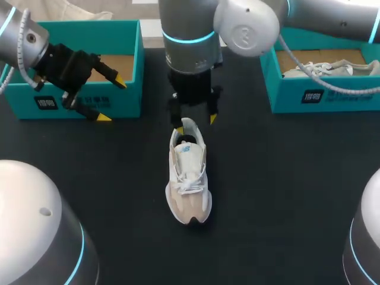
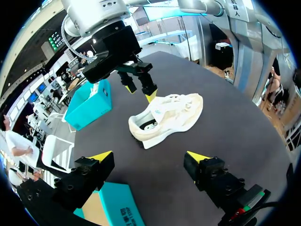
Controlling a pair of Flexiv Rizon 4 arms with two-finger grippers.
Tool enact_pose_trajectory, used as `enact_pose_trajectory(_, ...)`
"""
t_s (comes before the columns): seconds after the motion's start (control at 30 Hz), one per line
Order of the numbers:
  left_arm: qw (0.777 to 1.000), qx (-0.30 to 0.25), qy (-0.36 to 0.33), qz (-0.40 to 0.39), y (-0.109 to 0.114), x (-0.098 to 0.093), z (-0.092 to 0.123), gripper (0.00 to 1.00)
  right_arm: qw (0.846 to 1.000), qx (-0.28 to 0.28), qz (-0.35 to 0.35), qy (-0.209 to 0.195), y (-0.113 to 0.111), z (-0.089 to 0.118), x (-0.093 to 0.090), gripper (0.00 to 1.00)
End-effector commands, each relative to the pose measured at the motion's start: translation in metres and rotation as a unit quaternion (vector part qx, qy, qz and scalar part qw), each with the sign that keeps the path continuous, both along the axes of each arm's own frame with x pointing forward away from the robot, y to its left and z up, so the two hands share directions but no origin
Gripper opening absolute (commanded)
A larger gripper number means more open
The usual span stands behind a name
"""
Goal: Take the shoe out of the shoebox, open the shoe tongue, remove and reinsert the insole, then place the shoe into the shoebox
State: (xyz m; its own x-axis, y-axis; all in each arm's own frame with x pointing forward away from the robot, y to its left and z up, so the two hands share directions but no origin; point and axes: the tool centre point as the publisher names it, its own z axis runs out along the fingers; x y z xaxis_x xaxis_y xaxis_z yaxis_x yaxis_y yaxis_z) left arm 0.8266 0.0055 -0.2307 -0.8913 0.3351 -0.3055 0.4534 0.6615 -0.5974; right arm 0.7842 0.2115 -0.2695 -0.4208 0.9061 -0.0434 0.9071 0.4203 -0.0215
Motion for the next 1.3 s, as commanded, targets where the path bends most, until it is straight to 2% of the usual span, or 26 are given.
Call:
enact_pose_trajectory(0.03,1.0,0.002,0.0,0.0,0.0,0.0,0.0,1.0,0.999,-0.031,0.035,-0.014,0.008,0.002,-0.001,1.0)
enact_pose_trajectory(0.17,1.0,0.002,0.0,0.0,0.0,0.0,0.0,1.0,0.999,-0.031,0.035,-0.014,0.008,0.002,-0.001,1.0)
enact_pose_trajectory(0.23,1.0,0.002,0.0,0.0,0.0,0.0,0.0,1.0,0.984,-0.027,0.176,-0.007,0.019,-0.006,0.005,1.0)
enact_pose_trajectory(0.27,1.0,0.002,0.0,0.0,0.0,0.0,0.0,1.0,0.978,-0.037,0.207,-0.013,0.021,-0.006,0.007,1.0)
enact_pose_trajectory(0.33,1.0,0.002,0.0,0.0,0.0,0.0,0.0,1.0,0.964,-0.06,0.259,0.017,0.021,-0.006,0.013,1.0)
enact_pose_trajectory(0.37,1.0,0.002,0.0,0.0,0.0,0.0,0.0,1.0,0.951,-0.051,0.305,-0.004,0.023,-0.004,0.02,1.0)
enact_pose_trajectory(0.4,1.0,0.002,0.0,0.0,0.0,0.0,0.0,1.0,0.946,-0.049,0.322,-0.006,0.024,-0.003,0.022,1.0)
enact_pose_trajectory(0.47,1.0,0.002,0.0,0.0,0.0,0.0,0.0,1.0,0.923,-0.063,0.379,0.007,0.027,-0.003,0.033,1.0)
enact_pose_trajectory(0.63,1.0,0.002,0.0,0.0,0.0,0.0,0.0,1.0,0.902,-0.081,0.424,0.006,0.024,-0.007,0.051,1.0)
enact_pose_trajectory(0.77,1.0,0.002,0.0,0.0,0.0,0.0,0.0,1.0,0.898,-0.097,0.428,-0.017,0.026,-0.014,0.053,1.0)
enact_pose_trajectory(0.83,1.0,0.002,0.0,0.0,0.0,0.0,0.0,1.0,0.898,-0.075,0.432,-0.039,0.025,-0.018,0.053,1.0)
enact_pose_trajectory(1.0,1.0,0.002,0.0,0.0,0.0,0.0,0.0,1.0,0.904,-0.04,0.422,-0.059,0.019,-0.026,0.056,1.0)
enact_pose_trajectory(1.3,1.0,0.002,0.0,0.0,0.0,0.0,0.0,1.0,0.9,-0.034,0.431,-0.051,0.01,-0.047,0.066,1.0)
